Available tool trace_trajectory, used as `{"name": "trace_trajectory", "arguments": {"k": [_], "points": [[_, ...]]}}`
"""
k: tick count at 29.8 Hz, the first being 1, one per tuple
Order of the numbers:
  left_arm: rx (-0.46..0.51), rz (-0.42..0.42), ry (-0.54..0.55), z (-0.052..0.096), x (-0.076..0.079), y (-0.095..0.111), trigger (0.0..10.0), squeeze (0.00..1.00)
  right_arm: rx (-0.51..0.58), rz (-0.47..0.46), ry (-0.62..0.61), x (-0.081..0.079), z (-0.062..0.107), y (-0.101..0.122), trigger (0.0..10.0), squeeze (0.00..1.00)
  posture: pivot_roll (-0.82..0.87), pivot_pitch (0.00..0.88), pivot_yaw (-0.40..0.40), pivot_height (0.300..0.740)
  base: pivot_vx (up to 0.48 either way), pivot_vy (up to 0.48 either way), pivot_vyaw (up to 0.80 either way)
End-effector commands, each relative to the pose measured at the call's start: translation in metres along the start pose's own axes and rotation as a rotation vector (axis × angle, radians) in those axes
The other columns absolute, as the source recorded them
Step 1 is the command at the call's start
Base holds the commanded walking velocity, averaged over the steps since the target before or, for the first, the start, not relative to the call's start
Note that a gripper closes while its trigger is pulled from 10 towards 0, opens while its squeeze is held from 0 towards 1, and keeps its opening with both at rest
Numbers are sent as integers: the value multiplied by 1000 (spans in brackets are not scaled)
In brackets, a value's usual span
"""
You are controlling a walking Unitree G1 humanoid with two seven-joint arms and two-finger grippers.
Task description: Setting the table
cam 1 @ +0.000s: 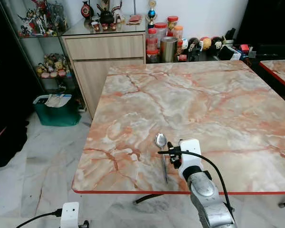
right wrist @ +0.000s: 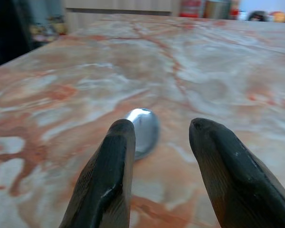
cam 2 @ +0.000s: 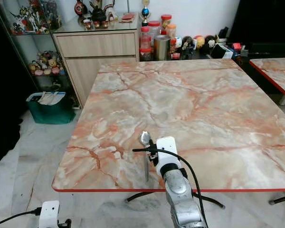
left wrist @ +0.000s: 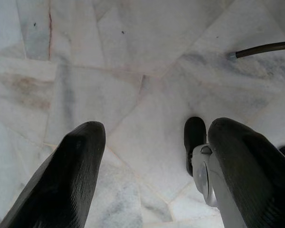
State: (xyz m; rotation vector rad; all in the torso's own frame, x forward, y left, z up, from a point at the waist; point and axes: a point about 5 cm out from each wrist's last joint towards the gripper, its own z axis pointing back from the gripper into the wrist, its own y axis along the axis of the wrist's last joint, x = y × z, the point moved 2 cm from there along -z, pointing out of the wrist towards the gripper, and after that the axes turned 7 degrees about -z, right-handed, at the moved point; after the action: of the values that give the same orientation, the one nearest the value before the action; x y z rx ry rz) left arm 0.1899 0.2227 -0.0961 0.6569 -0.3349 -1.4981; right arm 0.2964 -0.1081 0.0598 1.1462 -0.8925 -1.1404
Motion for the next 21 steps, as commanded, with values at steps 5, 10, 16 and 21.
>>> {"name": "trace_trajectory", "arguments": {"k": [5, 10, 16, 21], "points": [[-4, -7, 9, 0, -4, -1, 10000, 0, -12, -4, 33, -3, -3, -1, 10000, 0, -32, 0, 51, 740, 0, 0, 0], [-4, -12, 5, 0, -4, -1, 10000, 0, -47, -8, 55, -5, -5, -9, 10000, 0, -36, 0, 53, 740, 0, 0, 0], [-3, -17, 5, 0, -4, 0, 10000, 0, -56, -20, 106, -12, -7, -10, 10000, 0, -40, 0, 54, 740, 0, 0, 0], [2, -7, 8, 0, -4, 1, 10000, 0, -16, -14, 130, -17, -8, -3, 10000, 0, -36, 0, 46, 740, 0, 0, 0]]}}
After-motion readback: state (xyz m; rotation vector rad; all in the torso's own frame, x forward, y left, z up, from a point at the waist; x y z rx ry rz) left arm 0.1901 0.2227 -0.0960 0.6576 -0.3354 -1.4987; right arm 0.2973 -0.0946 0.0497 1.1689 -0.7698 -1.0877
